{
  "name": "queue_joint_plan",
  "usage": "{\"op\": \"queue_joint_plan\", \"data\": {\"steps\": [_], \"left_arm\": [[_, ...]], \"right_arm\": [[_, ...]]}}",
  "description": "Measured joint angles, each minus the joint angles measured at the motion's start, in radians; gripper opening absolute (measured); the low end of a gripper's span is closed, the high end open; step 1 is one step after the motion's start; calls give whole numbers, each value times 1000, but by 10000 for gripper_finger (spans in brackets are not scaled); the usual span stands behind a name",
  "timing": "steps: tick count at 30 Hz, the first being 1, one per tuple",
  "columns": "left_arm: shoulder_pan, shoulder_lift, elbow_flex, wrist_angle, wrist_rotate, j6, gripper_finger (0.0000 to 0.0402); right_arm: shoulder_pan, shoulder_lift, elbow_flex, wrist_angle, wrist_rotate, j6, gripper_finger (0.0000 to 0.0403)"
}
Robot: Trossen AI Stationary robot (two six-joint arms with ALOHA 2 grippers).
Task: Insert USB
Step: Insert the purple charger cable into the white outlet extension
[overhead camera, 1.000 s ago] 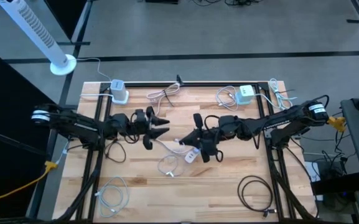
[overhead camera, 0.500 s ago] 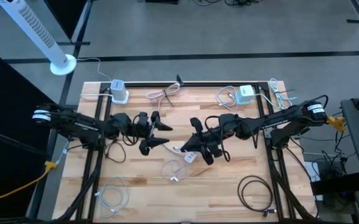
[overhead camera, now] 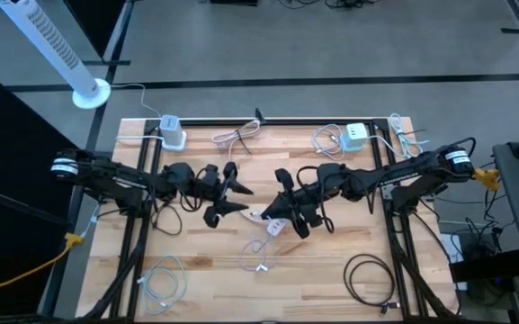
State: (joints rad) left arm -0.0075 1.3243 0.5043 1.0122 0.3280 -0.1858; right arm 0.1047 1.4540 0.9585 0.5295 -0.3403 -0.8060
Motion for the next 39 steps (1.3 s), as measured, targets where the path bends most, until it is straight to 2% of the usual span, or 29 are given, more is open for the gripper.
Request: {"op": "queue_joint_plan", "data": {"steps": [3, 12, 16, 25, 32, 39], "left_arm": [[-1, 0, -1, 1, 82, 4, 193], [-3, -1, 19, 6, 85, 11, 237], [-3, 8, 20, 5, 84, 11, 234], [-2, 16, 27, -1, 83, 11, 136], [-2, 16, 27, -13, 76, 9, 14], [-2, 16, 28, -38, 60, 9, 3]], "right_arm": [[2, -2, 1, 19, 0, -35, 0], [0, 39, 18, 15, 7, -69, 0], [0, 42, 23, 26, 43, -108, 0], [0, 40, 23, 5, 53, -122, 0], [0, 40, 23, 6, 55, -134, 0], [-1, 40, 22, 3, 57, -103, 0]]}}
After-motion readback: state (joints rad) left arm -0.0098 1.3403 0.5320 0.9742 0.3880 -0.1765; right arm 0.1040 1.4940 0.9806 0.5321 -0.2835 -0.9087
